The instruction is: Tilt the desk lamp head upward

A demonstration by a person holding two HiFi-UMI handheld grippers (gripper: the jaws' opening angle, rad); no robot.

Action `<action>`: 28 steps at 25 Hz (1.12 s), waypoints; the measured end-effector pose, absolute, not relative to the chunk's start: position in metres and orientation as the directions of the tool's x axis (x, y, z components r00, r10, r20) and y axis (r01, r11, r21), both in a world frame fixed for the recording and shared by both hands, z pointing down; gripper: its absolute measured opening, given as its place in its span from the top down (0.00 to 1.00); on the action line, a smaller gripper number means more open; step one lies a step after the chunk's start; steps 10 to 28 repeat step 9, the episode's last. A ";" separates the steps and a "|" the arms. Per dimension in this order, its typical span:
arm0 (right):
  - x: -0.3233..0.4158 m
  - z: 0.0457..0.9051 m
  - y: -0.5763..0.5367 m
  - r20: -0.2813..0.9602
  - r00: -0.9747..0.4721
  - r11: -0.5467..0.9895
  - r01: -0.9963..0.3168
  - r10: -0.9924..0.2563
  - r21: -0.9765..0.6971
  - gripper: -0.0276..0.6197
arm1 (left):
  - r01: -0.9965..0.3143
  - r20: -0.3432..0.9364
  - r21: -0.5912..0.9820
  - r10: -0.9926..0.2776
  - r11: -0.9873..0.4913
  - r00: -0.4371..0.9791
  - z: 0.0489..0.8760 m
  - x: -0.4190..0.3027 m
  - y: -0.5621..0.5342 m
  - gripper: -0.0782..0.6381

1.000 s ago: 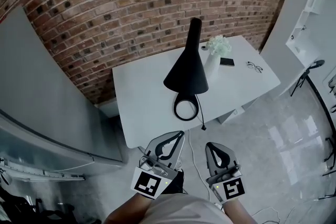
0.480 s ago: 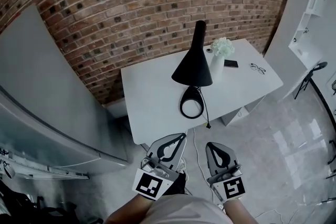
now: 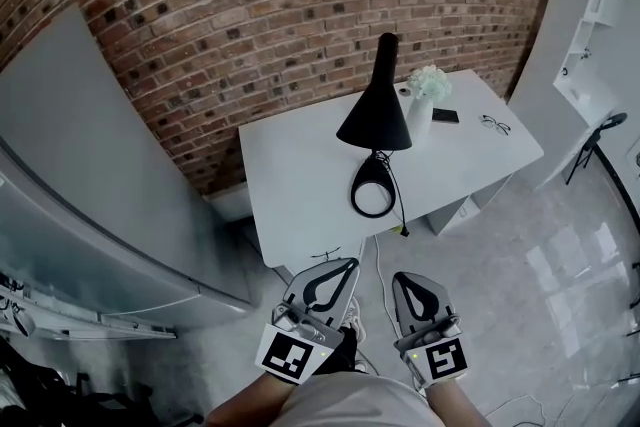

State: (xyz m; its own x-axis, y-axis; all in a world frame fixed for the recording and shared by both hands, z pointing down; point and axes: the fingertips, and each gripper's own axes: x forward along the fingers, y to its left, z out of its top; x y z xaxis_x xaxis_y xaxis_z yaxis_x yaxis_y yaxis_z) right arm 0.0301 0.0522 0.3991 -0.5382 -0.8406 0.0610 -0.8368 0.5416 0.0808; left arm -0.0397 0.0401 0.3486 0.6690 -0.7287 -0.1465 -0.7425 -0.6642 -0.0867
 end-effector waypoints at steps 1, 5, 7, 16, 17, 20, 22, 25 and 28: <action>0.029 0.401 0.055 0.068 -0.538 0.543 -0.835 -0.840 0.088 0.93 | -0.739 -0.142 -0.083 -0.726 -0.669 0.673 0.350 -0.039 0.042 0.88; 0.034 0.404 0.065 0.069 -0.519 0.523 -0.847 -0.852 0.092 0.93 | -0.714 -0.139 -0.089 -0.701 -0.695 0.700 0.352 -0.031 0.051 0.88; 0.038 0.403 0.069 0.068 -0.505 0.509 -0.856 -0.860 0.092 0.93 | -0.702 -0.144 -0.096 -0.688 -0.706 0.712 0.351 -0.025 0.056 0.88; 0.041 0.403 0.073 0.066 -0.498 0.502 -0.860 -0.865 0.092 0.93 | -0.691 -0.143 -0.100 -0.677 -0.716 0.722 0.352 -0.020 0.061 0.88; 0.041 0.403 0.073 0.066 -0.498 0.502 -0.860 -0.865 0.092 0.93 | -0.691 -0.143 -0.100 -0.677 -0.716 0.722 0.352 -0.020 0.061 0.88; 0.041 0.403 0.073 0.066 -0.498 0.502 -0.860 -0.865 0.092 0.93 | -0.691 -0.143 -0.100 -0.677 -0.716 0.722 0.352 -0.020 0.061 0.88; 0.041 0.403 0.073 0.066 -0.498 0.502 -0.860 -0.865 0.092 0.93 | -0.691 -0.143 -0.100 -0.677 -0.716 0.722 0.352 -0.020 0.061 0.88; 0.041 0.403 0.073 0.066 -0.498 0.502 -0.860 -0.865 0.092 0.93 | -0.691 -0.143 -0.100 -0.677 -0.716 0.722 0.352 -0.020 0.061 0.88; 0.041 0.403 0.073 0.066 -0.498 0.502 -0.860 -0.865 0.092 0.93 | -0.691 -0.143 -0.100 -0.677 -0.716 0.722 0.352 -0.020 0.061 0.88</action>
